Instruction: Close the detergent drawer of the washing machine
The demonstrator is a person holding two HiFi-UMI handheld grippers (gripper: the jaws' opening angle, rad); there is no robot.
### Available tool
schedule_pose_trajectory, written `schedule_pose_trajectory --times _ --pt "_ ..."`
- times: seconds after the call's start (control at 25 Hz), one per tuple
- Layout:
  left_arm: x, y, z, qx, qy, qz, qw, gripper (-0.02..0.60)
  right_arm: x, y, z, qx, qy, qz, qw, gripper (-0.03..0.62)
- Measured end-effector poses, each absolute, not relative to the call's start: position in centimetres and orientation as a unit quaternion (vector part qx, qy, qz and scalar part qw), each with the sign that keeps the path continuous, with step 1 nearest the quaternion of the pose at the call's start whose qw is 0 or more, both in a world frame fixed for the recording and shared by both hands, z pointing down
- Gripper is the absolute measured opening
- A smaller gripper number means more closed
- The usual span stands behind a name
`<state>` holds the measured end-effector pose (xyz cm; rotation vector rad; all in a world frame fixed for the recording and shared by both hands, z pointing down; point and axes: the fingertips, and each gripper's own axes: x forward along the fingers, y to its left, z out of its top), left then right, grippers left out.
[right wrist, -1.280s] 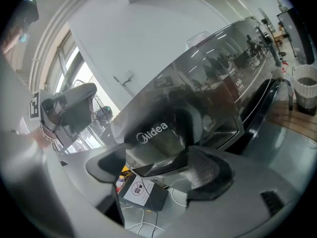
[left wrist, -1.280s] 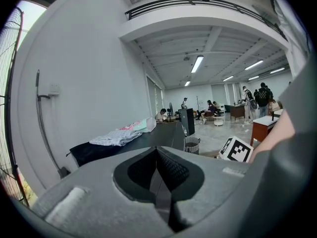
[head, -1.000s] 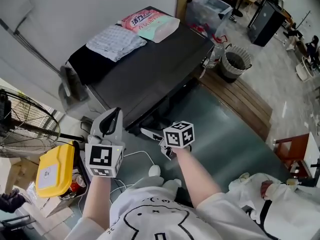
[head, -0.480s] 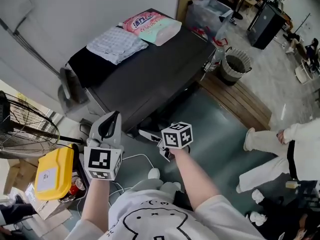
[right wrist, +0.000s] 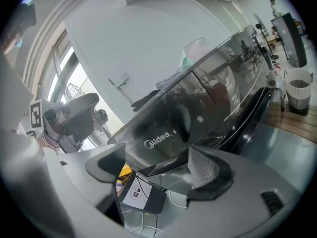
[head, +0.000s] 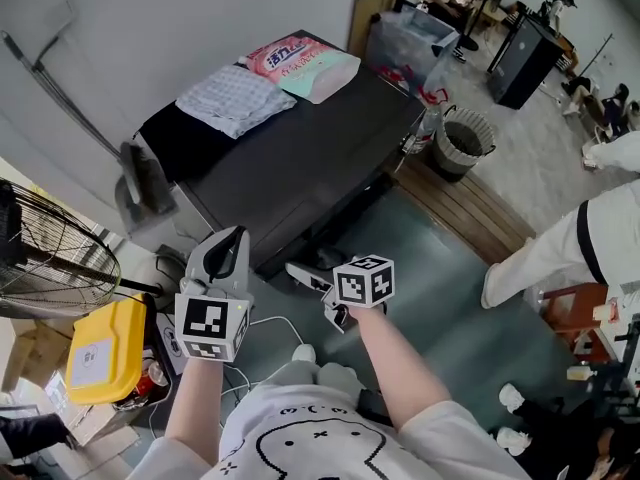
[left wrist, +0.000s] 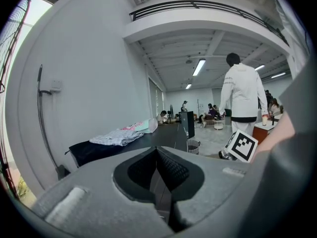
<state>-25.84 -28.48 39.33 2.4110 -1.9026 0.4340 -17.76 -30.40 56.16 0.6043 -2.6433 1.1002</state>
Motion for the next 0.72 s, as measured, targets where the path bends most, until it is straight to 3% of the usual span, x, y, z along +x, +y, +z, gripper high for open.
schedule_pose_trajectory --times 0.56,0.72 --pt "-26.1 -25.0 35.0 0.739 -0.665 0.107 0.017 0.014 -15.9 -28.3 47.4 0.168 -0.93 0.306 0.11 0.377" --pt "-25.5 -24.4 33.7 0.739 -0.666 0.101 -0.009 0.014 -15.1 -28.1 45.0 0.162 -0.942 0.275 0.107 0.322"
